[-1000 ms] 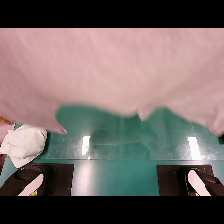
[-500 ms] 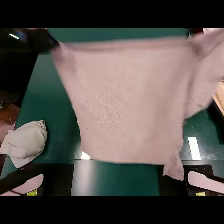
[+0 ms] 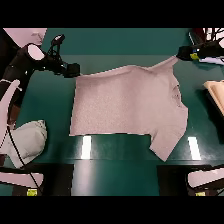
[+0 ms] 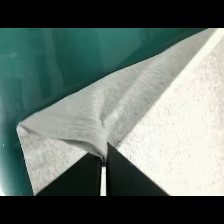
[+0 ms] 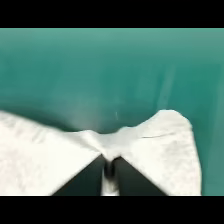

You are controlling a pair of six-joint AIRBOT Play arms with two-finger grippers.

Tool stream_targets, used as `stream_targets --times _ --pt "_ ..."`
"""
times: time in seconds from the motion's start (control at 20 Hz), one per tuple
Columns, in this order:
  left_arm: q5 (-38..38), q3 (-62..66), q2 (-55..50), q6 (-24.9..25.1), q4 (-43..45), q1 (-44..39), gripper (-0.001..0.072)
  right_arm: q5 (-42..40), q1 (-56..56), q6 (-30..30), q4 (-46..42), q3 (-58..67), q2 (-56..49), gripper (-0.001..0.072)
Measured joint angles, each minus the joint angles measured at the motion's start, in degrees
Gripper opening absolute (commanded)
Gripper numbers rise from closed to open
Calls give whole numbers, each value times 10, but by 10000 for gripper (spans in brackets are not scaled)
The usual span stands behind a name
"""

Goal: Fold the shirts.

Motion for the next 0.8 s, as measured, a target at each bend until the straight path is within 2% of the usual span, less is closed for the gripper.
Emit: stream_targets --times 0.05,0.2,0.25,0.3,0.35,0.45,0.6,0.8 --pt "7 0 -4 0 1 0 616 -7 1 0 -1 2 -5 417" --pt "7 0 -6 2 13 0 618 10 -6 0 1 21 -10 403" --pt "-4 1 -3 1 29 0 618 35 -13 0 -1 30 -11 400" --pt "-19 2 3 1 47 0 618 65 -19 -1 0 35 -10 326" --pt "-37 3 10 0 68 0 618 105 -27 -6 0 36 -6 303" --pt "-78 3 28 -8 111 0 618 170 -41 -20 0 13 12 303" --pt "-135 -30 59 -18 148 0 618 234 -57 -36 4 -71 64 303" --pt "-180 -153 120 -25 169 0 617 265 -64 -60 23 -225 164 303"
